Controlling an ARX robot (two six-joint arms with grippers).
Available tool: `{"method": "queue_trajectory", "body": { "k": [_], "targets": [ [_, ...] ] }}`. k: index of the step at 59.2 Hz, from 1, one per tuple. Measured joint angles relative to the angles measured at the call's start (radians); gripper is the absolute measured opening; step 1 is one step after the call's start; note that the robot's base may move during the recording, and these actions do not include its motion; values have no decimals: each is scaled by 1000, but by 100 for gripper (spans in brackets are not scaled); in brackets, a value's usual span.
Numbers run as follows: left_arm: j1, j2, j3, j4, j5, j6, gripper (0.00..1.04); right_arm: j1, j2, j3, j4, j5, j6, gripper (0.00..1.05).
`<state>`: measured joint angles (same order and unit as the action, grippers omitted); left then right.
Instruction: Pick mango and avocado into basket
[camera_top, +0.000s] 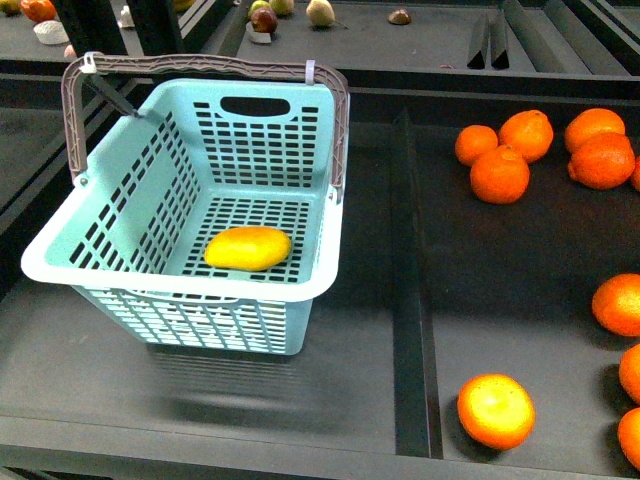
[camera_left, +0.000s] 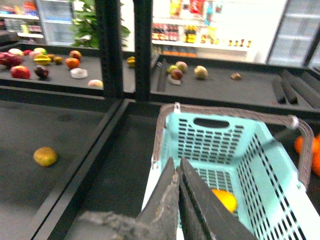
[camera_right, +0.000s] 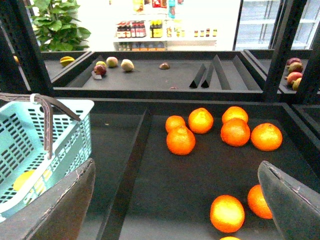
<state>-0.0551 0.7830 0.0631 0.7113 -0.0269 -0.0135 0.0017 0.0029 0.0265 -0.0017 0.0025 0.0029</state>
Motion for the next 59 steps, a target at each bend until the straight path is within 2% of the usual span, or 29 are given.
{"method": "queue_trajectory", "body": {
  "k": [6,41,59],
  "targets": [
    [49,-40,-44,1,18,2,2,0,0,0,0,0,0,96],
    [51,-477,-49,-404,27,3,2,0,0,0,0,0,0,96],
    [51,-588,-49,-515,27,3,2,0,0,0,0,0,0,96]
  ]
}}
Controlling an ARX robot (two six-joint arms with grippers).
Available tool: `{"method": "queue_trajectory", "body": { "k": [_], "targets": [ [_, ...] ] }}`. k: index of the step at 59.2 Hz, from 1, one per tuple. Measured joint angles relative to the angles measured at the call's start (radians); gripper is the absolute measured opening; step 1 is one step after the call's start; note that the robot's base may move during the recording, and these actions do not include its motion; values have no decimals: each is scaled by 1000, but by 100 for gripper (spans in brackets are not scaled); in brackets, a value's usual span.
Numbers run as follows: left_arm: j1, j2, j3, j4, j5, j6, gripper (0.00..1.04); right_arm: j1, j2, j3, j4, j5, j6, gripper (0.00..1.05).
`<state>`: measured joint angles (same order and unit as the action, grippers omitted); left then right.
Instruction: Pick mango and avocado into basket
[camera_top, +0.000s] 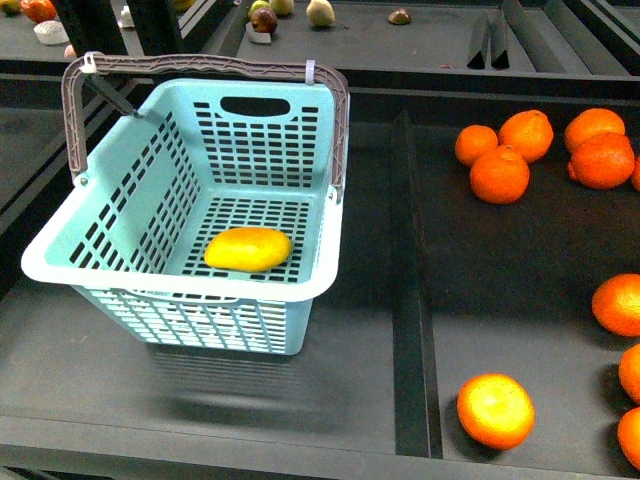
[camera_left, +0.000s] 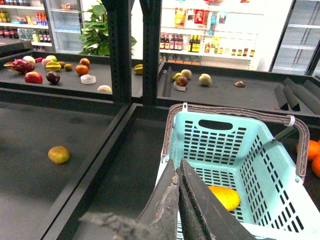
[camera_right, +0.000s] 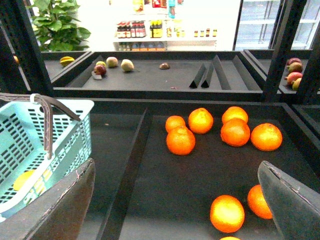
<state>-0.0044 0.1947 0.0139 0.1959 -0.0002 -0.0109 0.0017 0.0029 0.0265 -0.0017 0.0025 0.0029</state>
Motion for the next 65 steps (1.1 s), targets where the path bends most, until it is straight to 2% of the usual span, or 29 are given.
{"method": "queue_trajectory", "body": {
  "k": [5,10,27,34,40,44,51,65],
  "targets": [
    [0,-23,0,-24,0,0,2,0,0,0,0,0,0,96],
    [0,-152,0,-180,0,0,2,0,0,0,0,0,0,96],
    [0,-188,0,-193,0,-1,3,0,0,0,0,0,0,96],
    [0,-188,0,-194,0,0,25,0,0,0,0,0,0,96],
    [0,-188,0,-194,0,0,57,0,0,0,0,0,0,96],
    [0,-188,0,-194,0,0,75,0,0,0,0,0,0,96],
    [0,-188,0,-194,0,1,98,0,0,0,0,0,0,96],
    [0,-188,0,-194,0,2,96,0,0,0,0,0,0,96]
  ]
}}
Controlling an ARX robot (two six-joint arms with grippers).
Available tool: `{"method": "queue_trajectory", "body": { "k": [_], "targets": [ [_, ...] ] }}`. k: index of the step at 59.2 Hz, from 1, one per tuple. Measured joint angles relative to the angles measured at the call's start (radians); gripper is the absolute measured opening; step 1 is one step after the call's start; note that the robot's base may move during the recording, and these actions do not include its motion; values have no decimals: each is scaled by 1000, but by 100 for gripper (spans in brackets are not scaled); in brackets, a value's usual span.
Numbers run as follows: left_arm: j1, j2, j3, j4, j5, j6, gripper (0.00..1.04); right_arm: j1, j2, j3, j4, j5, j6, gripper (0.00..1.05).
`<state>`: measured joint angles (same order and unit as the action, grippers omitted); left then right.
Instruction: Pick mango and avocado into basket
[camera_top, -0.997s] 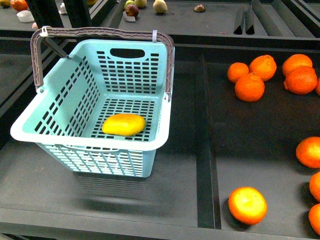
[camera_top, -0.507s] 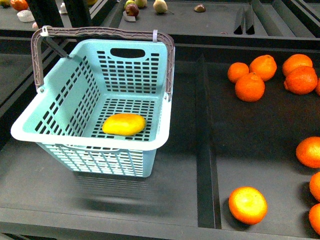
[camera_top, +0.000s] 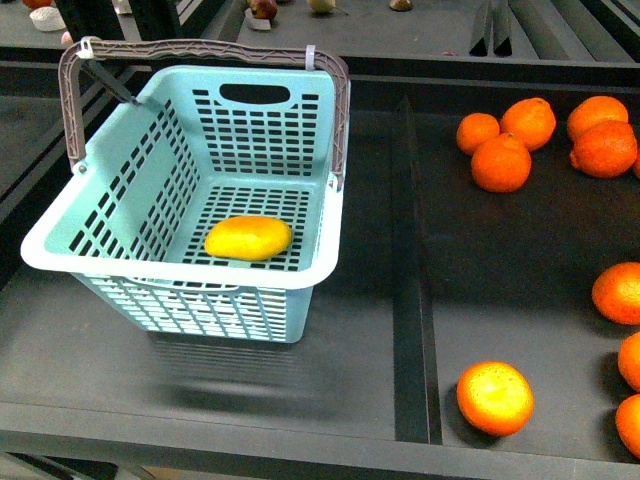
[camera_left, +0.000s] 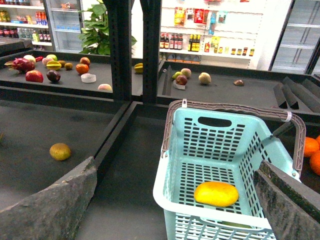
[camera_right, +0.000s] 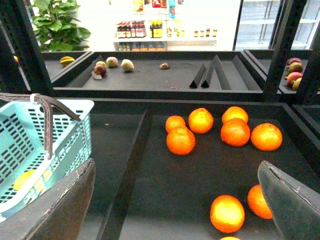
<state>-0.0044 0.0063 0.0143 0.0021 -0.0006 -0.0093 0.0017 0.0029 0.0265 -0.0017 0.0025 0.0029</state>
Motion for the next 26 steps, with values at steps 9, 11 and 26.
{"method": "queue_trajectory", "body": {
  "k": [9,11,26],
  "targets": [
    [0,0,0,0,0,0,96,0,0,0,0,0,0,96],
    [0,0,0,0,0,0,96,0,0,0,0,0,0,96],
    [0,0,0,0,0,0,96,0,0,0,0,0,0,96]
  ]
}}
